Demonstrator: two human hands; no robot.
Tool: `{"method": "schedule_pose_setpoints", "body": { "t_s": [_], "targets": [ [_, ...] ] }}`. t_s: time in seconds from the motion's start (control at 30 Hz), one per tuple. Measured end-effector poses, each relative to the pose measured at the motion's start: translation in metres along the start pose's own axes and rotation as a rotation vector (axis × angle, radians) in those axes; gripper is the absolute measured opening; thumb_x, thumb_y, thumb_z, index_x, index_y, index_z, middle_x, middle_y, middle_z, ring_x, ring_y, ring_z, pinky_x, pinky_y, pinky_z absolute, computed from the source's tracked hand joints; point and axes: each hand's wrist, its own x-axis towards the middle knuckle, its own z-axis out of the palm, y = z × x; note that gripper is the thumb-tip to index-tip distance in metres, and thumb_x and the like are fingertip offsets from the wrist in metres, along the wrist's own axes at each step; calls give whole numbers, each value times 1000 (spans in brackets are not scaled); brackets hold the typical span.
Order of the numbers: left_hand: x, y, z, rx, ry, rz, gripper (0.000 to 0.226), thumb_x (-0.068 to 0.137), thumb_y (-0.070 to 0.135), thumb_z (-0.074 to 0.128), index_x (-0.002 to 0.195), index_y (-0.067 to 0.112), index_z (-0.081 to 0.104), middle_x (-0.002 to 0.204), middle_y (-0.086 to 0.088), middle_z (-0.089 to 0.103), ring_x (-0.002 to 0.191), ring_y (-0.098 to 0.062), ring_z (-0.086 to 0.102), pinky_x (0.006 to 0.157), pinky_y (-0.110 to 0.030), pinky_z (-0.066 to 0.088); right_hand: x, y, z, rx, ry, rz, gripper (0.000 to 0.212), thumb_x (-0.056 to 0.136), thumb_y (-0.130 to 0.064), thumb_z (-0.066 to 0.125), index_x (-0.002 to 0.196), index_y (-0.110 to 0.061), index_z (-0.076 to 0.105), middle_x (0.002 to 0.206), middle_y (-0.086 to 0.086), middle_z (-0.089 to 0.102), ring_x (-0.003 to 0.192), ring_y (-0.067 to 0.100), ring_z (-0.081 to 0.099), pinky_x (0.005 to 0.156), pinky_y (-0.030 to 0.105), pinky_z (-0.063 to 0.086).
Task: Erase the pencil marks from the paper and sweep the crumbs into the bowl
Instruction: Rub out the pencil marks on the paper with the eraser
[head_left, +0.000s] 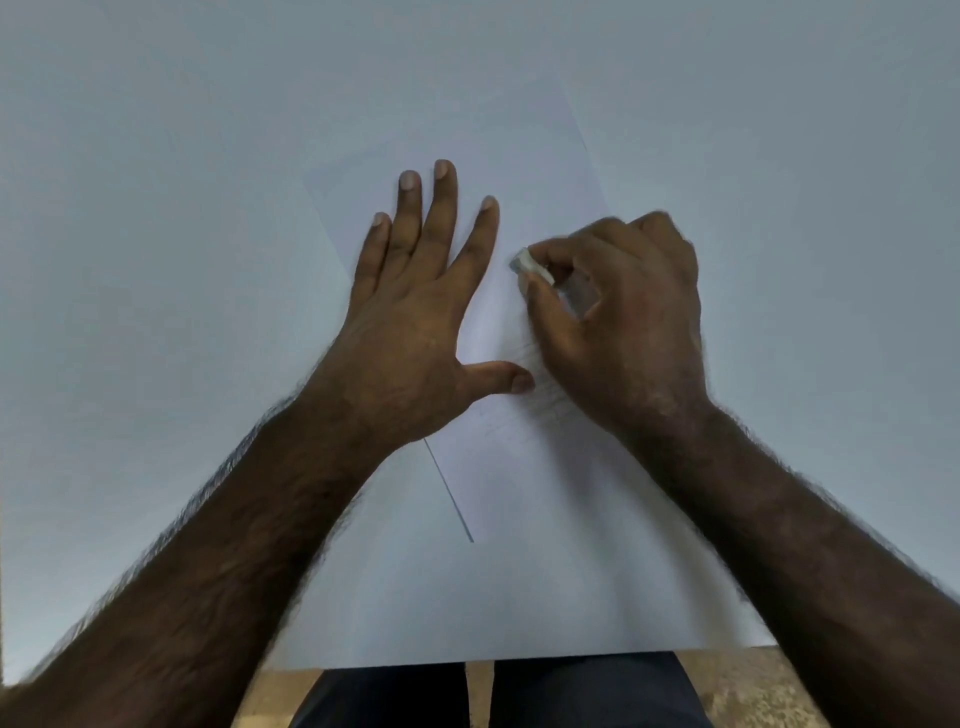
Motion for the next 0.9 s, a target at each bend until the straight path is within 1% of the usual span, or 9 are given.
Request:
{"method": "schedule_pose_setpoints", "body": {
  "t_s": [0.1, 0.17, 0.27, 0.37, 0.43, 0.5, 0.6, 0.8, 0.9],
  "targets": [
    [-3, -1, -1, -17, -8, 8, 125, 79, 86, 55, 170, 27, -8, 174, -6, -29, 160, -25, -30, 129, -40, -18, -29, -12, -5, 0, -142, -72, 12, 100, -28, 72, 107, -22, 80, 98, -4, 74, 94, 25, 60, 86, 44, 44],
    [-3, 0, -2, -11, -12, 9, 124, 79, 84, 56, 170, 29, -9, 174, -5, -29, 160, -23, -31, 129, -39, -18, -32, -13, -8, -19, -161, -126, 12, 98, -26, 74, 106, -19, 81, 97, -1, 75, 92, 28, 60, 82, 44, 43],
    [-3, -1, -4, -12, -42, 4, 128, 76, 87, 58, 169, 32, -12, 173, -2, -32, 159, -22, -33, 127, -39, -20, 5, 0, -6, -116, -54, -96, 16, 102, -35, 68, 102, -26, 81, 94, -2, 74, 93, 33, 60, 84, 45, 42],
    [-3, -1, -5, 10, -62, -5, 131, 75, 89, 59, 168, 33, -16, 172, -2, -35, 158, -22, -35, 127, -40, -21, 39, 14, -6, -168, 31, 2, 22, 104, -40, 62, 102, -28, 80, 95, -7, 74, 97, 29, 61, 89, 40, 38],
    [-2, -1, -5, 10, -64, -9, 131, 74, 89, 58, 168, 33, -15, 172, -2, -35, 158, -22, -35, 127, -41, -20, 32, 10, -7, -152, 7, 8, 21, 104, -38, 62, 102, -28, 80, 96, -6, 74, 96, 29, 61, 88, 41, 38],
    [-3, 0, -5, -8, -61, -11, 130, 74, 89, 56, 168, 32, -14, 172, -2, -34, 158, -22, -34, 129, -42, -19, 6, -3, -8, -124, -77, -50, 16, 102, -31, 64, 100, -25, 79, 94, -1, 74, 92, 34, 60, 83, 45, 42],
    [-3, 1, -6, -31, -58, -16, 129, 73, 89, 52, 168, 32, -15, 172, 0, -34, 158, -20, -35, 128, -40, -20, -23, -13, -10, -77, -142, -143, 12, 97, -20, 71, 105, -19, 80, 96, 1, 75, 90, 31, 59, 79, 43, 40],
    [-1, -1, -4, 7, -60, -17, 137, 71, 91, 58, 168, 29, -17, 173, -1, -33, 159, -22, -33, 128, -42, -18, 41, 6, 1, -182, 39, -43, 21, 104, -36, 65, 105, -24, 81, 100, -3, 77, 99, 29, 61, 85, 41, 38],
    [-2, -1, -5, 1, -50, -28, 137, 71, 90, 54, 168, 24, -17, 173, -1, -31, 159, -21, -32, 129, -41, -18, 24, -1, 1, -172, -16, -47, 19, 103, -29, 64, 108, -21, 80, 101, 0, 76, 98, 31, 61, 85, 42, 39]
  ]
}}
